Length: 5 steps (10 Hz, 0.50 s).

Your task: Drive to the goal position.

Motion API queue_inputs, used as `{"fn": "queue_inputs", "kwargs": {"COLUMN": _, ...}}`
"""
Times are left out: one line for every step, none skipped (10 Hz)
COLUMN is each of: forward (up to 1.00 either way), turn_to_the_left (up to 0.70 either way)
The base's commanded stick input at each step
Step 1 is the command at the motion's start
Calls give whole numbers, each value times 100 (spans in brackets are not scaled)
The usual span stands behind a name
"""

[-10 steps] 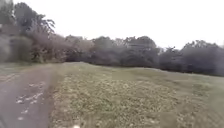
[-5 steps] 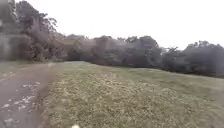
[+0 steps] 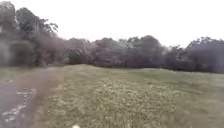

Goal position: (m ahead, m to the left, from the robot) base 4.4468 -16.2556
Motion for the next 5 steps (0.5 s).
{"fn": "queue_inputs", "kwargs": {"forward": 60, "turn_to_the_left": 0}}
{"fn": "queue_inputs", "kwargs": {"forward": 60, "turn_to_the_left": 0}}
{"fn": "queue_inputs", "kwargs": {"forward": 60, "turn_to_the_left": 0}}
{"fn": "queue_inputs", "kwargs": {"forward": 60, "turn_to_the_left": 0}}
{"fn": "queue_inputs", "kwargs": {"forward": 60, "turn_to_the_left": 0}}
